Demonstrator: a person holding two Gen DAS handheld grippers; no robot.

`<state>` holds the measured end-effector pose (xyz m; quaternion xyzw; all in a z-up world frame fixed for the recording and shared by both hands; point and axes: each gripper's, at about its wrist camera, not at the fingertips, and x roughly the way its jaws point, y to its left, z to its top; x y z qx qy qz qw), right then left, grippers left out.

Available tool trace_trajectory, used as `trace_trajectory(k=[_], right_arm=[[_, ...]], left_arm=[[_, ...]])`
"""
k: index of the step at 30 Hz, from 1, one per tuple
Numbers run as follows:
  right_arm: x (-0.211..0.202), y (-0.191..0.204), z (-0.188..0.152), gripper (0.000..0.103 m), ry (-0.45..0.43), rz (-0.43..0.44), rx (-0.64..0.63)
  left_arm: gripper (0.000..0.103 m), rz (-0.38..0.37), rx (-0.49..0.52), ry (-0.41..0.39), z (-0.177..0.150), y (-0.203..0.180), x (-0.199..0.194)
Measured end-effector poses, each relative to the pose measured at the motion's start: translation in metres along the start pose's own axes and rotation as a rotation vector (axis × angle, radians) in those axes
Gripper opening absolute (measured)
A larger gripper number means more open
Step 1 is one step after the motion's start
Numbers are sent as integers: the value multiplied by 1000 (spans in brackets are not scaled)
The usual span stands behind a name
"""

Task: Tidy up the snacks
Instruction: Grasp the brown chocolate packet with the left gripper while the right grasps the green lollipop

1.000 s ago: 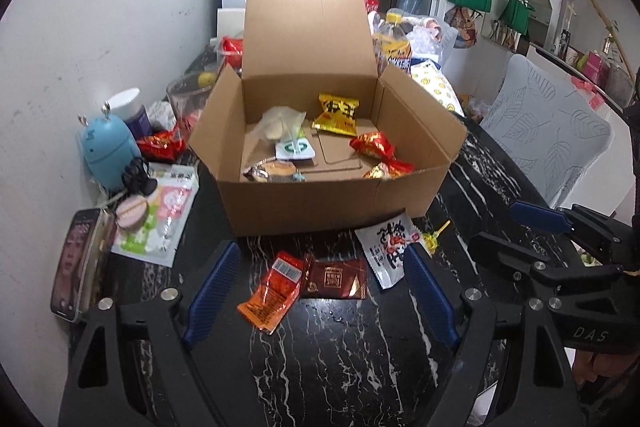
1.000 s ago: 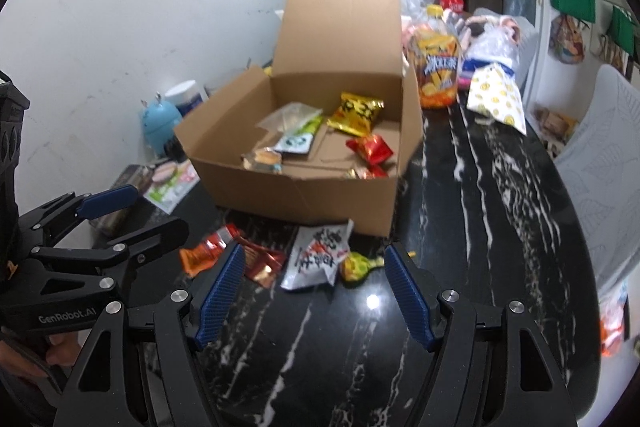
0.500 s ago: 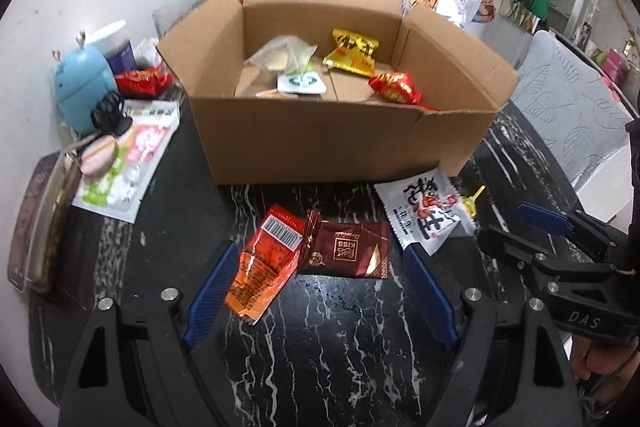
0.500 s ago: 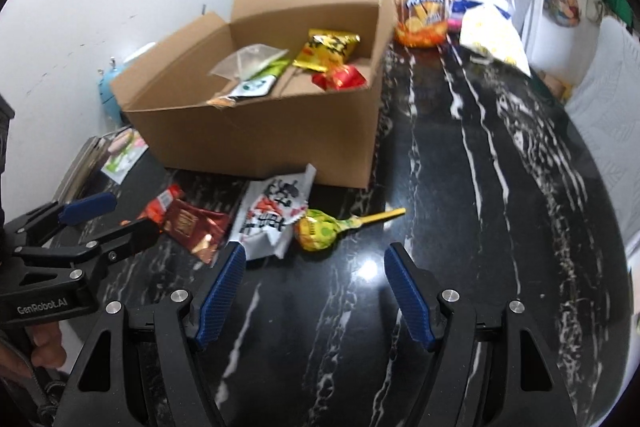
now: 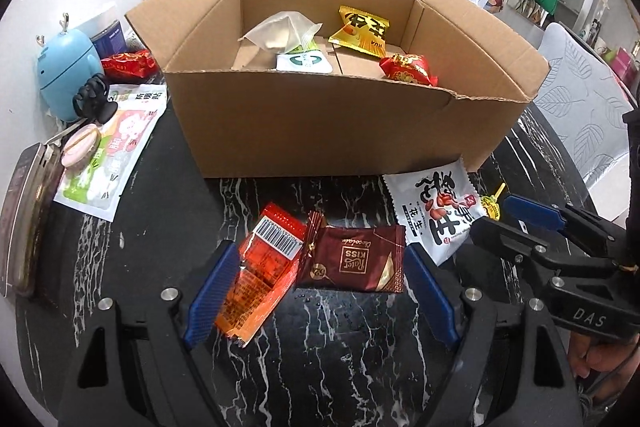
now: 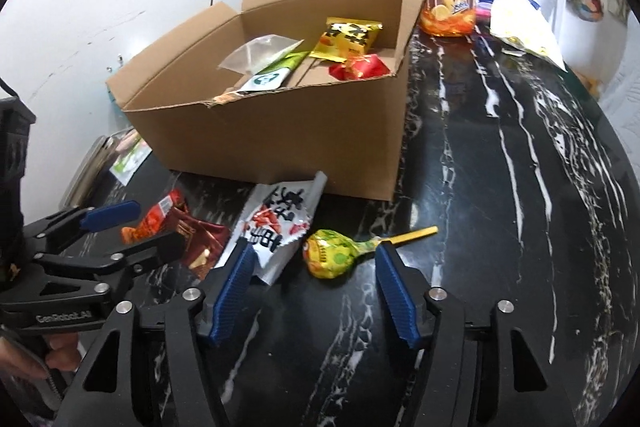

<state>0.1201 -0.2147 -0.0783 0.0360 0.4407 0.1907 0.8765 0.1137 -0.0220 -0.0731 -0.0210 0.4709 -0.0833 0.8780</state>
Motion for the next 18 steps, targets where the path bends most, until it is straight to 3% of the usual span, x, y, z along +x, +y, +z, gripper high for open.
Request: trace_trajectory(k=[9,18], right_arm=[[-11,-9,-5,62,-17,-19,49],[-15,-18,-7,62,-24,-33,90]], left_arm=[[84,-16,26,18,-3,-7,6],[84,66,126,41,1,-28,22]])
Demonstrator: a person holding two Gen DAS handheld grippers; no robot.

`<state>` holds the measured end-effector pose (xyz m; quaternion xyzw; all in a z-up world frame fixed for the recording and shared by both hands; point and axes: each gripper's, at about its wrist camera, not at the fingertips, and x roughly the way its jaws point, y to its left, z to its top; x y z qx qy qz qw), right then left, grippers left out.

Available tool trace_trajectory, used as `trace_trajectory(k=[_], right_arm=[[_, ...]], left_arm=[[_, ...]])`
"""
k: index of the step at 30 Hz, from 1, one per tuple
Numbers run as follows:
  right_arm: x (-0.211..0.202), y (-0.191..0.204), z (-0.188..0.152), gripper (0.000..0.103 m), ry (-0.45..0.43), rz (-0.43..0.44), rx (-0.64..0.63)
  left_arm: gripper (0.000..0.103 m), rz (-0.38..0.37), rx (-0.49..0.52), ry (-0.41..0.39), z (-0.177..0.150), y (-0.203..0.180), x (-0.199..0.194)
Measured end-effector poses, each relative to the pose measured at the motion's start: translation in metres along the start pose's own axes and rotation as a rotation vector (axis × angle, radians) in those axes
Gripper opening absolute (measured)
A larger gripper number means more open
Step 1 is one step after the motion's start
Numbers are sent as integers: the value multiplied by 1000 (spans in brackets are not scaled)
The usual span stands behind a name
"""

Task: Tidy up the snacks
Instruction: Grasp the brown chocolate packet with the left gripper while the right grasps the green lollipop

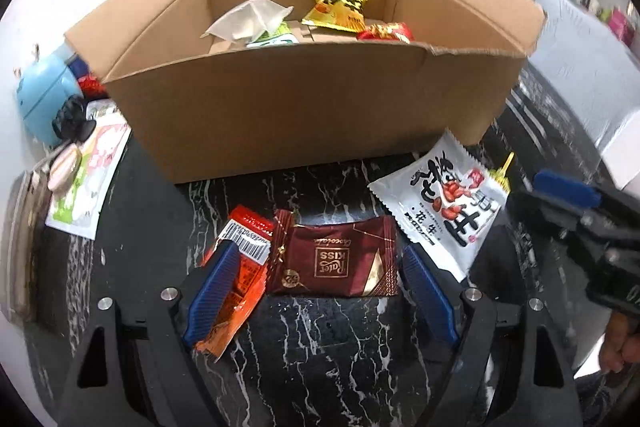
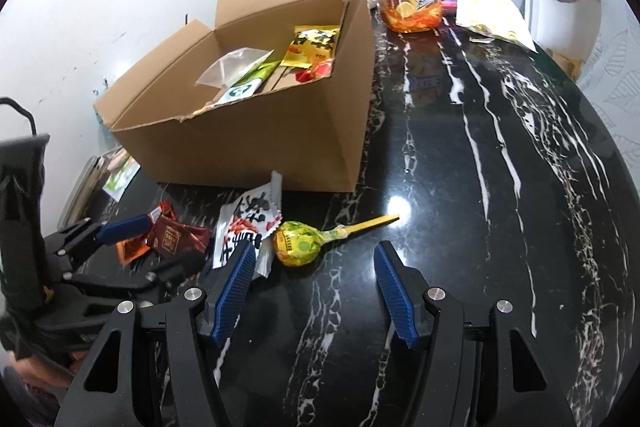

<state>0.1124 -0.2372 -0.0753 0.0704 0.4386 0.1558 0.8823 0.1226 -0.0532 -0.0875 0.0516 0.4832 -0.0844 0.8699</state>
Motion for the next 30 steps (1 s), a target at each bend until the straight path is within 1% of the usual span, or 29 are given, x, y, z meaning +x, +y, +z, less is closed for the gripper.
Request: trace_trajectory(k=[2,6,8,11,13,16,22,23,25,27,28,30], right_arm=[[-2,-3,1,62,-10,5,18],[-8,-11,0,61,-25,0,50],[-6,-14,0,61,-18,-15,62],[0,-19,-1,58,3,-8,83],[5,-19,0,58,18,19,90],[11,-14,2,58,28,34,78],[21,-4,8,57,43,37,64],[21,-3,9,55,44,34,65],[23,0,10,48,47,11,58],[25,2,10,31,51,-1,56],[26,2,10,27,56,3,57],[25,4,7,27,52,-5,47]], left_arm=[[84,18,18,-4,0,-4,1],[82,12,4,-27,-3,-3,0],[69,3,5,-40,-5,-2,-2],[57,-21,-3,-34,-9,-4,-5],[53,-25,-9,-34,-9,-4,-6],[48,-37,-21,-37,-12,-3,-9],[40,-71,-69,-40,-12,6,-16],[38,-71,-71,-39,-12,7,-16],[37,-76,-81,-37,-14,9,-18],[36,-83,-88,-34,-14,12,-17],[35,-84,-93,-35,-15,14,-18],[35,-85,-97,-34,-16,15,-18]])
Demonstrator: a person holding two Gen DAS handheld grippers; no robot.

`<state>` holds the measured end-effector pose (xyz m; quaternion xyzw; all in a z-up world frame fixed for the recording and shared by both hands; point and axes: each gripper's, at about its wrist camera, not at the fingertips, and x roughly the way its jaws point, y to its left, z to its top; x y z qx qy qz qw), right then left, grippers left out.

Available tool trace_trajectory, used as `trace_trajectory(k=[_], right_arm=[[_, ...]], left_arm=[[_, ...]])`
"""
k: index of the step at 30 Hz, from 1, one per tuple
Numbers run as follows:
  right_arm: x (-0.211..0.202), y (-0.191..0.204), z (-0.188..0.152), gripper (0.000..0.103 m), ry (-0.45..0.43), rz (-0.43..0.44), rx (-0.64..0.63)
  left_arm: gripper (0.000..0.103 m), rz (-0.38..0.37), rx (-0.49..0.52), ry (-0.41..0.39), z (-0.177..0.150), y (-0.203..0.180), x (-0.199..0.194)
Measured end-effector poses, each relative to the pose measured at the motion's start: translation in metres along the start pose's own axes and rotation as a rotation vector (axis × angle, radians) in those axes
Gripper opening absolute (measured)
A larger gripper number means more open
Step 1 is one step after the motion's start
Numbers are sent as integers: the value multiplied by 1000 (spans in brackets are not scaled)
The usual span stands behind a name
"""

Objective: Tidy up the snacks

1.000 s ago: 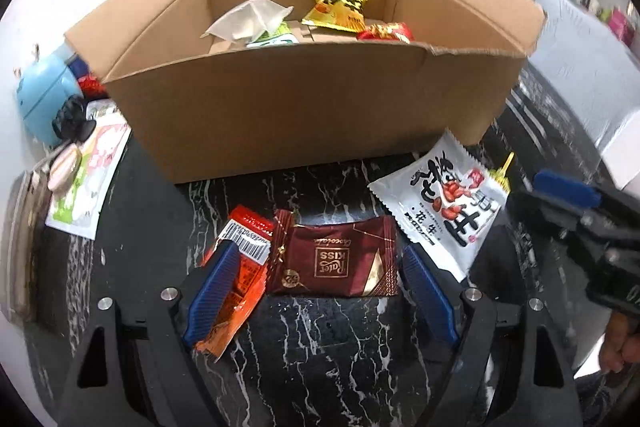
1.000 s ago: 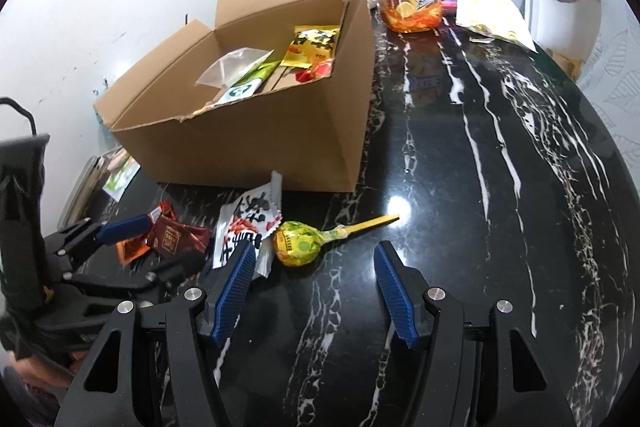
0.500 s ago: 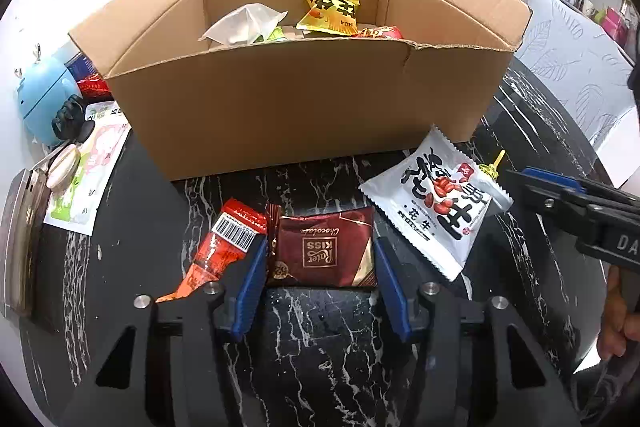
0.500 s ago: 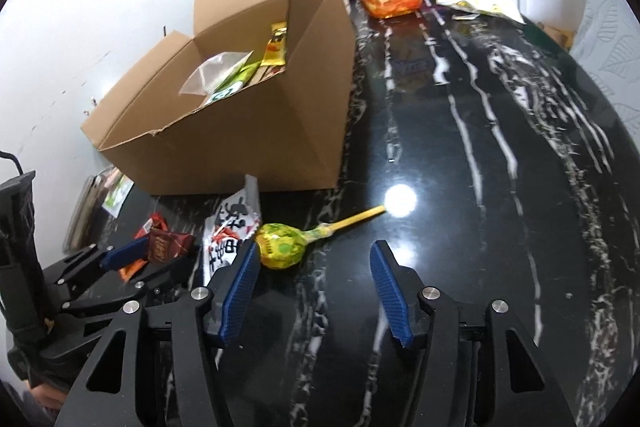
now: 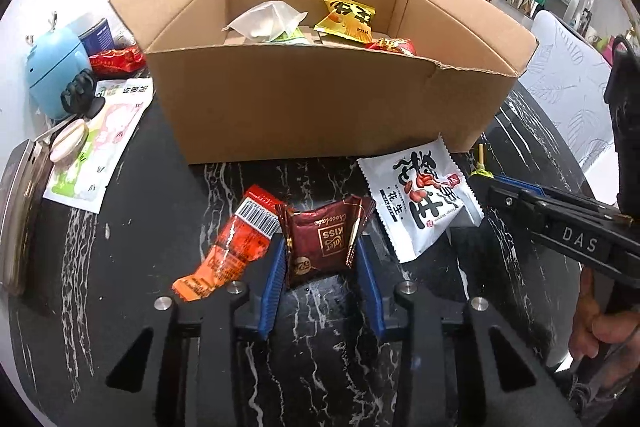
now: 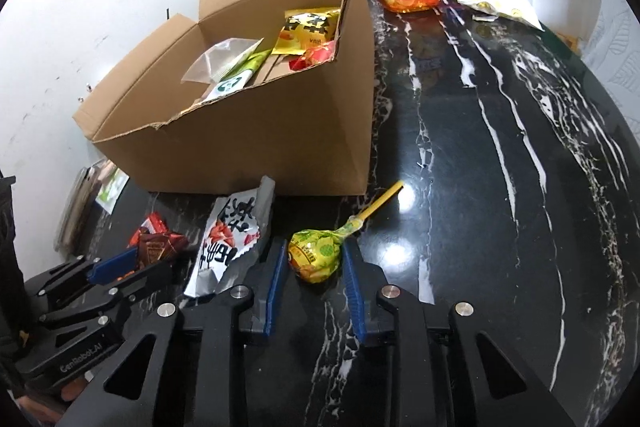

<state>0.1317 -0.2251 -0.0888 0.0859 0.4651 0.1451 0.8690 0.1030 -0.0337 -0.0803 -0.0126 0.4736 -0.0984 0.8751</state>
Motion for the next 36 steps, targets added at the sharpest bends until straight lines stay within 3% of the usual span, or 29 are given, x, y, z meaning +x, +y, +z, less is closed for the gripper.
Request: trace_trajectory(k=[10,15,24,36], right_arm=[[-19,1,-18,27,-8,13,-6],[-31,1,-28,27,-19,23,-13],[-43,2,-45,27,-15,33,-5],[-49,10,-51,27,-19,56,-13]], left_arm=[[30,-10,4,-17,-6,-2,-12],[16,-21,20,-23,-12,-8,-23],[16,-78,-7,-12,-22,-7,-25],[17,-109,92,-2,-8,-10,-25]])
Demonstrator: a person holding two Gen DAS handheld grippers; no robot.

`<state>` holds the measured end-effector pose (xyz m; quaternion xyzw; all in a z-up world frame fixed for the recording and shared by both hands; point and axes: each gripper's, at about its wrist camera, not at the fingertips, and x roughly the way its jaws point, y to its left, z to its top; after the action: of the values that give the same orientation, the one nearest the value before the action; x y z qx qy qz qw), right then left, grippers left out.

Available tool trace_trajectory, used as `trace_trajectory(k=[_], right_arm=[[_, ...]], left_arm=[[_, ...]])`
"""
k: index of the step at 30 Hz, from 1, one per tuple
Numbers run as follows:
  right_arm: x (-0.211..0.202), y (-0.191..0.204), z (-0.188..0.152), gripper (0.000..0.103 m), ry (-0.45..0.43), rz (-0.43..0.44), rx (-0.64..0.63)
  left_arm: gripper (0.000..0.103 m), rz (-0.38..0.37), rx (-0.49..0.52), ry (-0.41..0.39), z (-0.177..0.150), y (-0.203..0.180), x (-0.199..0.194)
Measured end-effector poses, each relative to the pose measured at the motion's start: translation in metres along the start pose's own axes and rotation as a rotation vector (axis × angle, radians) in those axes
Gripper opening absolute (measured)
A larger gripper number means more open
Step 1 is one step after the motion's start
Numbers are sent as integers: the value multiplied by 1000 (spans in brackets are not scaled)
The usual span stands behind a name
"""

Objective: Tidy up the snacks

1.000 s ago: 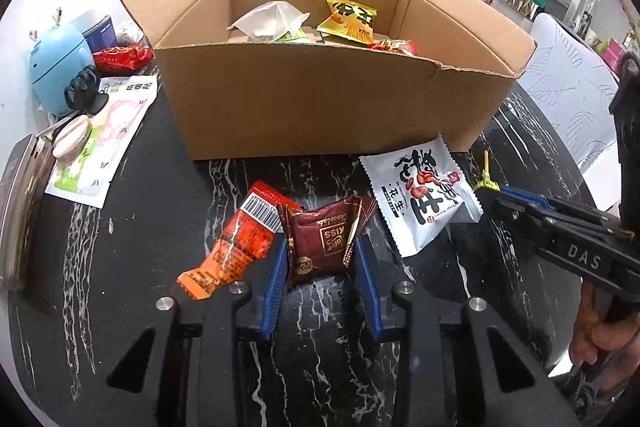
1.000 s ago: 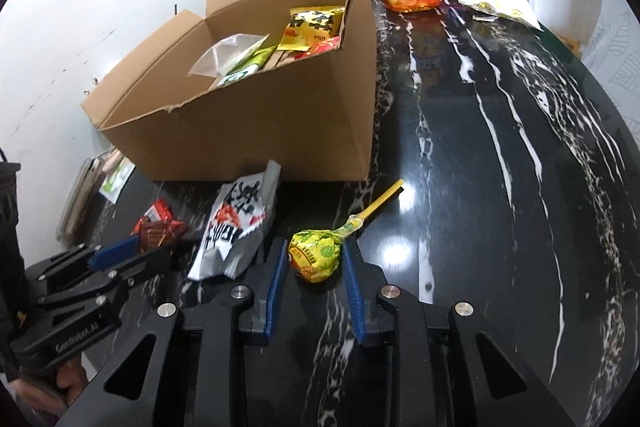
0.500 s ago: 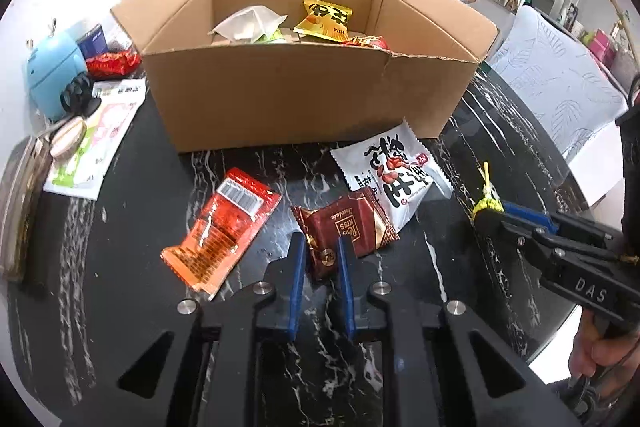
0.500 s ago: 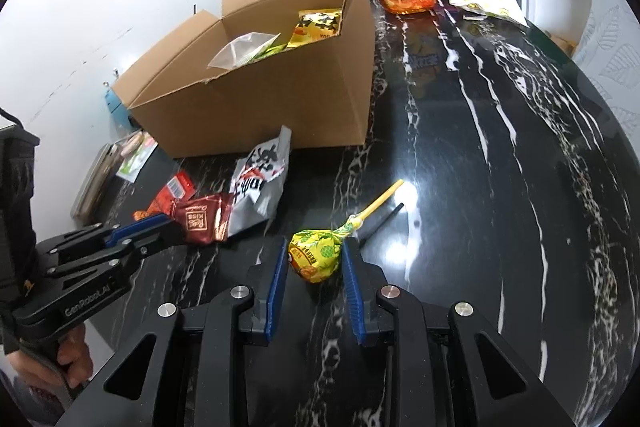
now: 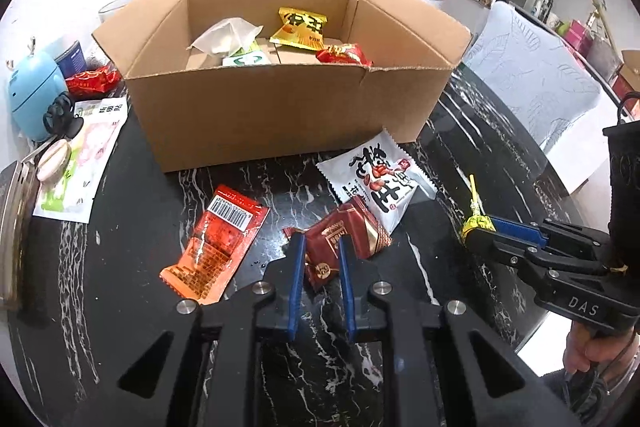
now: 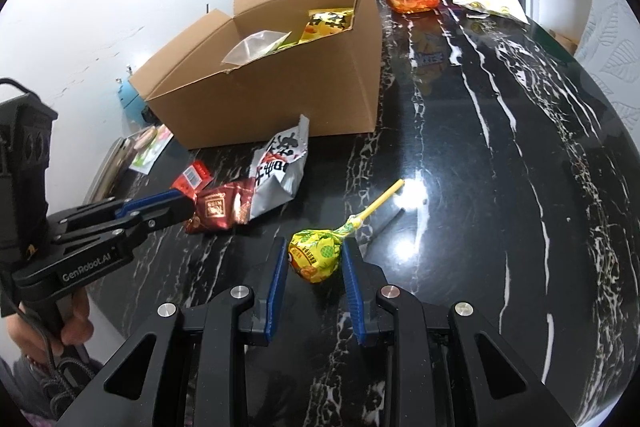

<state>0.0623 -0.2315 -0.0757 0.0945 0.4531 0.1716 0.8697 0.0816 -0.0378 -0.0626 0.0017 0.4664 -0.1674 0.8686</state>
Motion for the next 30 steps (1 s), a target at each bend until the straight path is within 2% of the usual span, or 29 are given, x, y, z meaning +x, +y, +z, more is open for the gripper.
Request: trace_trajectory(k=[5,13,15,16,17,18,19,21,26,30], right_arm=[[0,1,0,27,6,4,-13],[1,0,0,27,10,11,-8],[1,0,0,27,10,11,-7],[0,0,1,27,9,11,-7],[0,-1,1,27,9,12,-6],[0,0,1,27,9,12,-6],[0,-1,1,27,8,13,-4],[0,-1,2,27,8,13,-2],[2,-1,1,27,16,13,1],[4,-1,0,27,24,11,2]], left_arm=[[17,11,31,24,3,0,8],[18,21,94,14,11,-2,8],[24,19,101,17,14,-2,11],[35,16,108,17,14,-2,11],[53,11,118,15,15,-3,12],[64,4,128,13,15,-4,12],[80,-6,136,9,14,-4,11],[81,-18,152,3,15,-5,11],[81,-63,220,44,16,-8,25],[81,-72,276,66,13,-13,34]])
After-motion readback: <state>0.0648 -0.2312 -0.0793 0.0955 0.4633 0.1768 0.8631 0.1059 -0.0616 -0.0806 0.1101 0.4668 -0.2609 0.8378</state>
